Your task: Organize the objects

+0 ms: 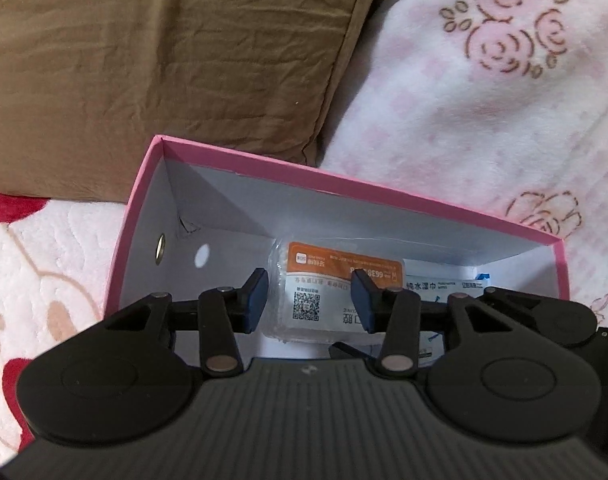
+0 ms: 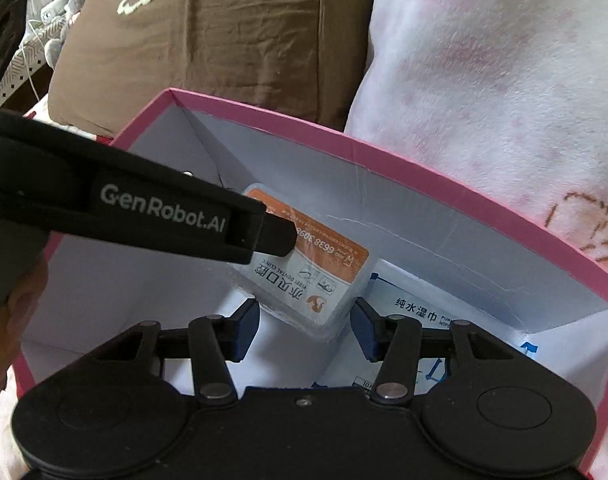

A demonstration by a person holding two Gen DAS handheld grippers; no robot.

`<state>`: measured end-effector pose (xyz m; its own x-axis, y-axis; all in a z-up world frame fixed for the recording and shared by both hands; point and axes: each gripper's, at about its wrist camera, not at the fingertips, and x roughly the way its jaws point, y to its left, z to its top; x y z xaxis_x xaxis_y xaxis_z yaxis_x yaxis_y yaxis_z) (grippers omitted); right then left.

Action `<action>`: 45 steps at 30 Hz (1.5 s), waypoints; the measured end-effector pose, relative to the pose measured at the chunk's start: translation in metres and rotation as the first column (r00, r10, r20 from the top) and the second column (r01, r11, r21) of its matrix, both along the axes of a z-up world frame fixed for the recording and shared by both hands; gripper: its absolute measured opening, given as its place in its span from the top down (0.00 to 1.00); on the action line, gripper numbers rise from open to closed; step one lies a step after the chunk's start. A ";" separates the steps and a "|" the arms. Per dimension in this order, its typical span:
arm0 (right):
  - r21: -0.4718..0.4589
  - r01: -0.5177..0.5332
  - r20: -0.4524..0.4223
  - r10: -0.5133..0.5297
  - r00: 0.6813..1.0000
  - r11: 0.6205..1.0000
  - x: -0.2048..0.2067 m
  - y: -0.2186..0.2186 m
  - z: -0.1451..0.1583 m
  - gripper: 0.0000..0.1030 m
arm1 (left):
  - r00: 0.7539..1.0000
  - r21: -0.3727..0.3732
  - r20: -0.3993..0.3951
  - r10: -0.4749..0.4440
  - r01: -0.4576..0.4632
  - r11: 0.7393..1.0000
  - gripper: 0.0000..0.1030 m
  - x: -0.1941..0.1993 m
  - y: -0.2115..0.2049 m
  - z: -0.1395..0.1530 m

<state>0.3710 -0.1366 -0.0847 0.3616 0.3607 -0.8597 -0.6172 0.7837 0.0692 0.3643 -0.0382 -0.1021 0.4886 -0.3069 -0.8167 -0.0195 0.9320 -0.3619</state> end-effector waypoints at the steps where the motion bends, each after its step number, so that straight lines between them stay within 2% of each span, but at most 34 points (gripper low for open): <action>1: -0.004 0.000 -0.002 0.000 1.000 1.000 0.001 0.001 -0.001 0.46 | 1.000 0.000 -0.003 -0.002 0.002 1.000 0.59 0.001 0.000 -0.001; 3: -0.008 0.009 -0.018 -0.010 1.000 1.000 0.005 0.002 -0.004 0.47 | 1.000 -0.008 -0.014 -0.010 0.010 1.000 0.63 0.002 -0.001 -0.005; 6: -0.029 0.060 -0.063 -0.061 0.996 0.998 0.011 0.003 -0.011 0.47 | 1.000 0.009 -0.002 0.007 -0.007 1.000 0.63 0.001 -0.003 -0.008; 13: -0.065 0.053 -0.032 -0.055 0.998 0.996 0.008 0.016 -0.013 0.50 | 0.998 0.021 -0.029 0.051 -0.050 0.999 0.65 -0.003 -0.002 -0.014; 16: -0.073 0.045 -0.013 -0.046 0.999 0.996 0.004 0.017 -0.014 0.55 | 0.999 0.048 -0.019 0.049 -0.049 0.998 0.65 -0.006 -0.007 -0.014; 24: -0.089 0.029 0.007 -0.029 1.000 0.996 0.004 0.019 -0.017 0.60 | 0.997 0.039 0.006 0.079 -0.080 0.996 0.65 -0.011 -0.008 -0.019; 29: -0.126 -0.036 0.068 0.045 0.997 0.991 -0.018 0.013 -0.003 0.54 | 0.998 0.040 0.000 0.056 -0.056 0.998 0.65 -0.022 -0.012 -0.016; 32: -0.089 -0.044 0.094 0.052 0.994 0.995 -0.035 -0.001 0.011 0.51 | 0.999 0.020 0.005 0.042 -0.042 0.999 0.65 -0.033 -0.008 -0.005; 36: -0.024 -0.021 0.115 0.024 0.993 0.999 -0.055 -0.021 0.028 0.51 | 1.000 0.026 -0.006 -0.022 0.022 0.999 0.65 -0.043 -0.009 0.014; 38: 0.009 -0.016 0.128 0.014 0.992 1.000 -0.067 -0.032 0.037 0.51 | 0.999 0.011 -0.020 -0.049 0.049 0.999 0.65 -0.053 -0.009 0.024; 39: 0.022 -0.015 0.135 0.012 0.991 1.000 -0.061 -0.023 0.041 0.51 | 0.998 0.003 -0.024 -0.063 0.063 0.998 0.65 -0.058 -0.008 0.028; 42: 0.046 -0.026 0.158 0.018 0.987 0.999 -0.086 -0.047 0.055 0.49 | 0.995 -0.005 -0.023 -0.095 0.095 0.995 0.65 -0.084 0.000 0.045; 43: 0.054 -0.029 0.167 0.019 0.986 0.998 -0.093 -0.058 0.058 0.48 | 0.995 -0.006 -0.018 -0.102 0.102 0.995 0.64 -0.071 0.008 0.051; 45: 0.066 -0.033 0.180 0.020 0.983 0.997 -0.099 -0.061 0.064 0.47 | 0.994 -0.008 -0.006 -0.113 0.113 0.994 0.63 -0.077 0.009 0.059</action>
<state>0.2722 -0.1980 -0.0210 0.4970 0.4284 -0.7547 -0.6451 0.7640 0.0089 0.2870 -0.0288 -0.0426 0.4450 -0.3659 -0.8174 0.0835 0.9257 -0.3690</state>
